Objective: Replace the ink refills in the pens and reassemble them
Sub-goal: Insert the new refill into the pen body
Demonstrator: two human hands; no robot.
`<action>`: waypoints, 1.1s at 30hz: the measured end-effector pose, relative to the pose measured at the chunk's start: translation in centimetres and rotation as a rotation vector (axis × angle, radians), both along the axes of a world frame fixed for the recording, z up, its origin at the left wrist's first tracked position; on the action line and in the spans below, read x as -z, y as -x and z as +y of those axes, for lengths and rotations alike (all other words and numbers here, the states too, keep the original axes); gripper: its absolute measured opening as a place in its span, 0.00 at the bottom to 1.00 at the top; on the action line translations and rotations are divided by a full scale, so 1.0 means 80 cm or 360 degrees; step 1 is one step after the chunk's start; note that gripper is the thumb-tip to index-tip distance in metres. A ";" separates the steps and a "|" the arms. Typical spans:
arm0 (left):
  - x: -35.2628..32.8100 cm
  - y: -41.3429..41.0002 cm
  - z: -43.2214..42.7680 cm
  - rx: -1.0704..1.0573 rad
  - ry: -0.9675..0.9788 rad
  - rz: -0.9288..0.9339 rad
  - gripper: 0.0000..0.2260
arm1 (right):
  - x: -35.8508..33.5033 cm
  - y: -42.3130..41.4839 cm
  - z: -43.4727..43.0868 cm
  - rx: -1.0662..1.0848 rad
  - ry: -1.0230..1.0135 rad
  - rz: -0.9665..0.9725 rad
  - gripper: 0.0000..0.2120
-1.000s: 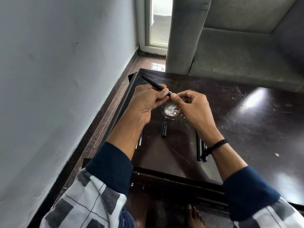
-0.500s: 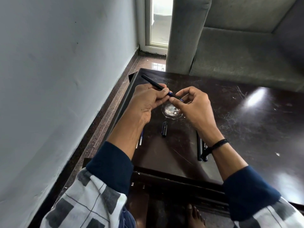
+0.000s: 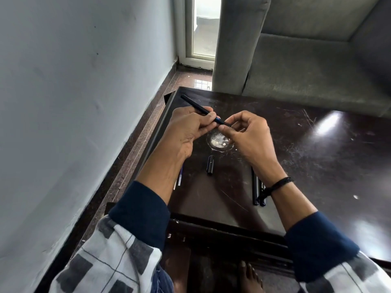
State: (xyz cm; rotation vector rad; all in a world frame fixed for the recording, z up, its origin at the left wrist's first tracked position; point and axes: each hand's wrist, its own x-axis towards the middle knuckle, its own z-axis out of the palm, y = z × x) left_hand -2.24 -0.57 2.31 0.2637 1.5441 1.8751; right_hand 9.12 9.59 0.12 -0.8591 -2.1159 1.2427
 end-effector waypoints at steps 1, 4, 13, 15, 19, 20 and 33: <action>0.000 0.000 0.000 -0.0001 0.0003 0.0004 0.04 | 0.000 0.000 0.000 0.0006 0.0003 0.0003 0.06; 0.000 0.000 0.000 0.0002 0.0001 0.0012 0.04 | 0.000 0.000 -0.003 0.0021 0.0013 -0.0023 0.10; 0.001 0.001 -0.001 0.0014 0.0011 0.0025 0.05 | -0.001 0.000 -0.003 -0.0002 0.0008 -0.0019 0.07; 0.000 0.000 -0.001 0.0013 0.0019 0.0037 0.05 | -0.002 0.001 -0.003 0.0003 0.0012 -0.0018 0.07; -0.001 0.000 -0.001 0.0020 0.0007 0.0046 0.05 | -0.003 0.001 -0.004 0.0023 0.0018 -0.0011 0.11; -0.001 0.000 0.000 0.0020 0.0002 0.0047 0.05 | -0.003 0.001 -0.005 0.0022 0.0027 -0.0003 0.12; 0.001 -0.001 0.000 0.0031 0.0024 0.0077 0.05 | -0.002 0.002 -0.003 0.0015 0.0027 -0.0028 0.10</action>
